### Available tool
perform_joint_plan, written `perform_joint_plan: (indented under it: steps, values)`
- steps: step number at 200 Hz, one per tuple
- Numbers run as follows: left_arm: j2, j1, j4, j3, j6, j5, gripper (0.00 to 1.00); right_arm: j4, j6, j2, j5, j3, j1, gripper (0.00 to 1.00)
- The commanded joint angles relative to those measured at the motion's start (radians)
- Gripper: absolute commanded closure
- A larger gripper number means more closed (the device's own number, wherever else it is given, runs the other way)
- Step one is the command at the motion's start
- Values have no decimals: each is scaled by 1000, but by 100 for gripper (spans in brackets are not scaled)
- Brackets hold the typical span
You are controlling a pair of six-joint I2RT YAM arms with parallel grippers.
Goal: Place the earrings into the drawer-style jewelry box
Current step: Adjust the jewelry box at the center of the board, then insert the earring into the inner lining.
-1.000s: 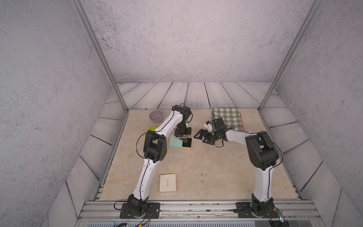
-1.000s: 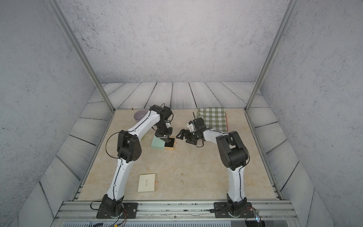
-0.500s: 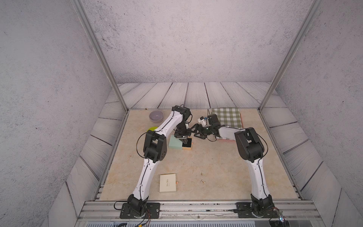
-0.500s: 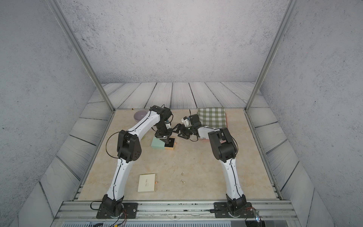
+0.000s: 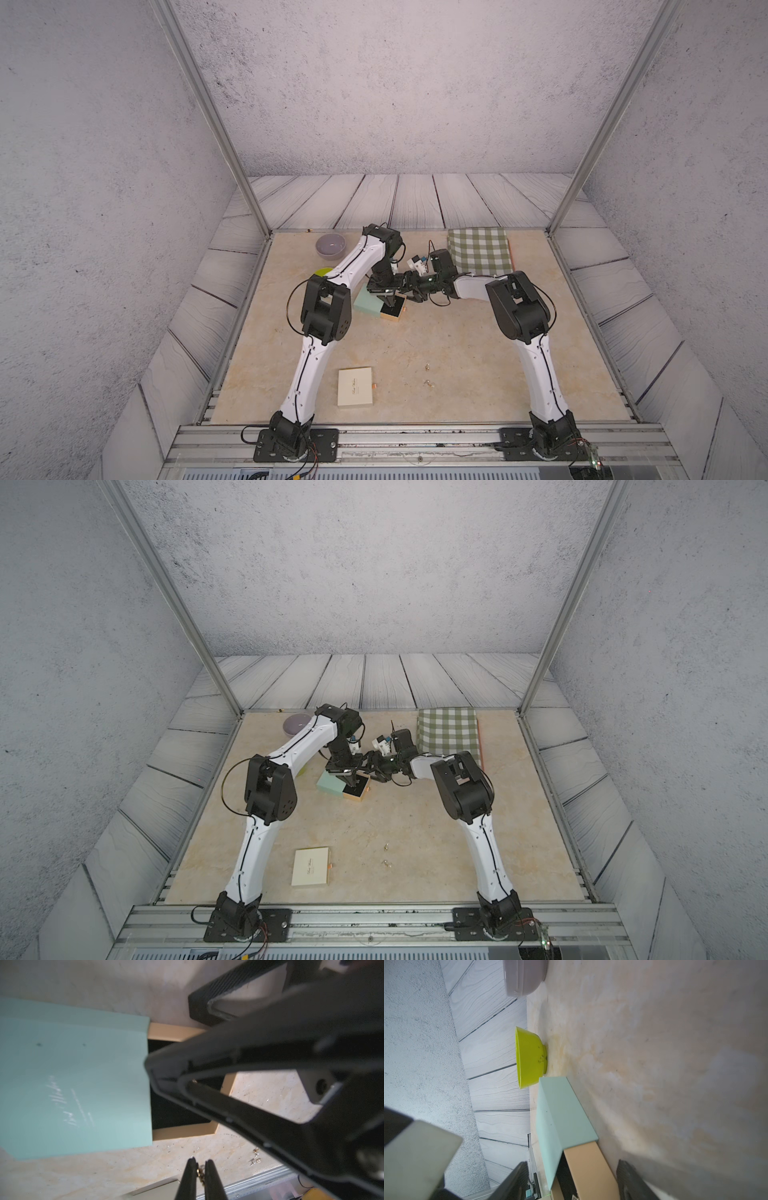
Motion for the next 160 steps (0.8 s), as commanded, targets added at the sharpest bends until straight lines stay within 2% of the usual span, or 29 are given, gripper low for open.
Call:
perform_joint_plan:
  steps: [1, 21, 38, 60, 85, 87, 128, 160]
  values:
    - [-46, 1, -19, -18, 11, -1, 100, -17, 13, -28, 3, -40, -4, 30]
    - [-50, 0, -29, -26, 2, -7, 100, -50, -12, -69, 14, -49, -11, 29]
    - [-50, -4, -41, -29, -12, -36, 100, -150, -80, -125, 56, -53, -19, 26]
    - [-45, -22, -41, -25, -27, -86, 100, -336, -211, -214, 155, -76, -20, 14]
    - [-23, -35, -40, -17, -38, -73, 100, -465, -312, -318, 262, -153, -30, 3]
    - [-22, -36, -39, -14, -38, -73, 100, -471, -317, -326, 269, -159, -31, 0]
    - [29, -38, -64, 42, -55, -62, 100, -559, -390, -440, 353, -264, -60, 1]
    - [70, -43, -123, 118, -60, -154, 100, -573, -401, -468, 358, -278, -59, 1]
